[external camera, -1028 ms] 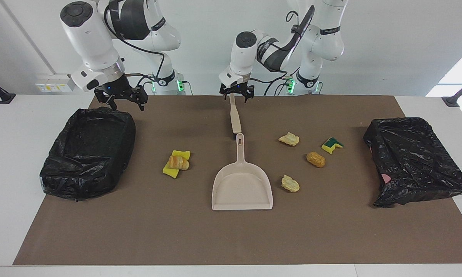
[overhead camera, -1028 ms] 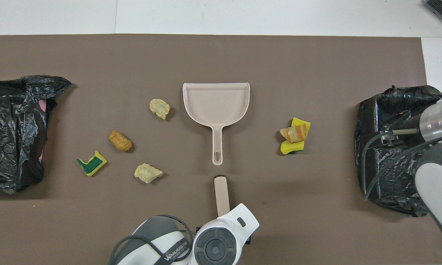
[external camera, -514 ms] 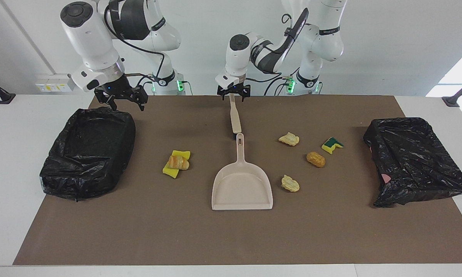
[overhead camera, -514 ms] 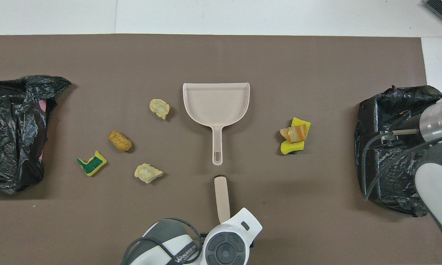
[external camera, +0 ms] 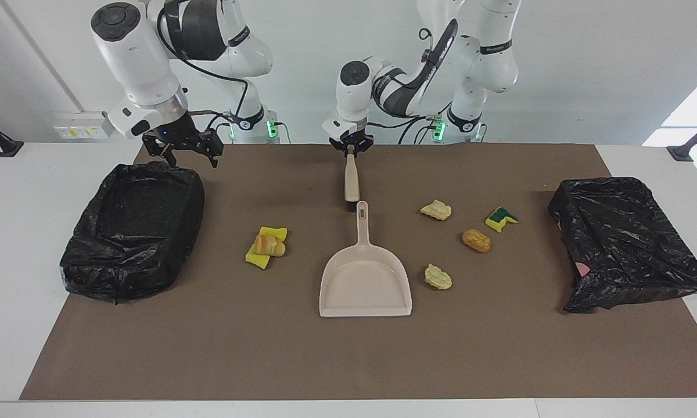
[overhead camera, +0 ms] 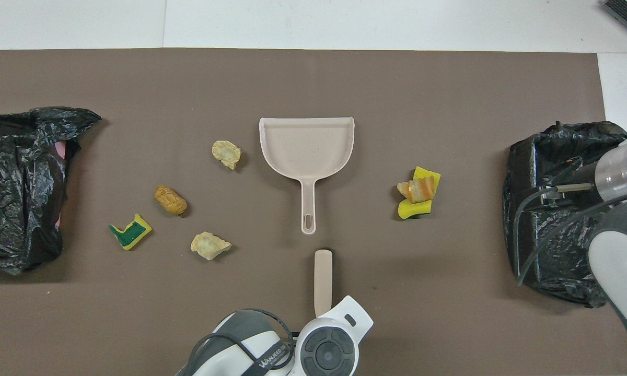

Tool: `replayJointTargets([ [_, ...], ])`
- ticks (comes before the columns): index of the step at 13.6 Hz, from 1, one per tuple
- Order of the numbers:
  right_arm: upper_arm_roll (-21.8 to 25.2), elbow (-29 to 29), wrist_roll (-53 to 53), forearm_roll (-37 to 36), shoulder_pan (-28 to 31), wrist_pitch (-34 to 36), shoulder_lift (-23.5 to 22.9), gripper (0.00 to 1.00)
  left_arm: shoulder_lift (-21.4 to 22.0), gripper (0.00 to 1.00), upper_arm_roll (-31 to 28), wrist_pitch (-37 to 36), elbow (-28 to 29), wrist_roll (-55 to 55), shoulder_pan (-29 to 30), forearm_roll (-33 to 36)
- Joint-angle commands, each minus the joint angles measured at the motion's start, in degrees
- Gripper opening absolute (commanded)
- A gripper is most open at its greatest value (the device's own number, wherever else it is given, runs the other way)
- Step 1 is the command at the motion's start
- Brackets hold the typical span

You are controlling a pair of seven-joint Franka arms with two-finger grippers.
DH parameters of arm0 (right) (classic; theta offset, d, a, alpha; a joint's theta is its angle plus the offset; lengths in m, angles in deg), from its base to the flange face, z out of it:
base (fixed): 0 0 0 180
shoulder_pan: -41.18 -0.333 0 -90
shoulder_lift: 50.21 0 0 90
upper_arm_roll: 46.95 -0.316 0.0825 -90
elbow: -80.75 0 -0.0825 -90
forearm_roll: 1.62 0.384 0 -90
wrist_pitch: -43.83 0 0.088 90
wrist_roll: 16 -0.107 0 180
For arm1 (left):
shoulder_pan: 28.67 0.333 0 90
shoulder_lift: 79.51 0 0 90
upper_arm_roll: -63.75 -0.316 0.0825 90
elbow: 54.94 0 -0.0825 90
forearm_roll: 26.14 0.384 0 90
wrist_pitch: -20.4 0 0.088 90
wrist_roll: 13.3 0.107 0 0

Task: Sweep and dump trash in bin
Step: 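Lift the brush with the left gripper while the right gripper grasps the dustpan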

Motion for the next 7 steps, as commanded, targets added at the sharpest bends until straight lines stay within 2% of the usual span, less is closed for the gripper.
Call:
replayJointTargets([
  [1, -0.1, -1.4, 1.8, 0.4, 0.5, -1.3, 1.0, 1.00, 1.4, 0.00, -1.3, -2.8, -0.3, -0.2, -0.2, 0.6],
  [4, -0.1, -1.4, 1.7, 0.4, 0.5, -1.3, 1.0, 1.00, 2.7, 0.00, -1.4, -16.3, -5.9, -0.7, 3.1, 3.1],
  [7, -0.2, -0.2, -0.1, 0.3, -1.2, -1.2, 0.2, 1.00, 3.6, 0.00, -1.5, -23.5, -8.6, -0.9, 6.8, 7.4],
])
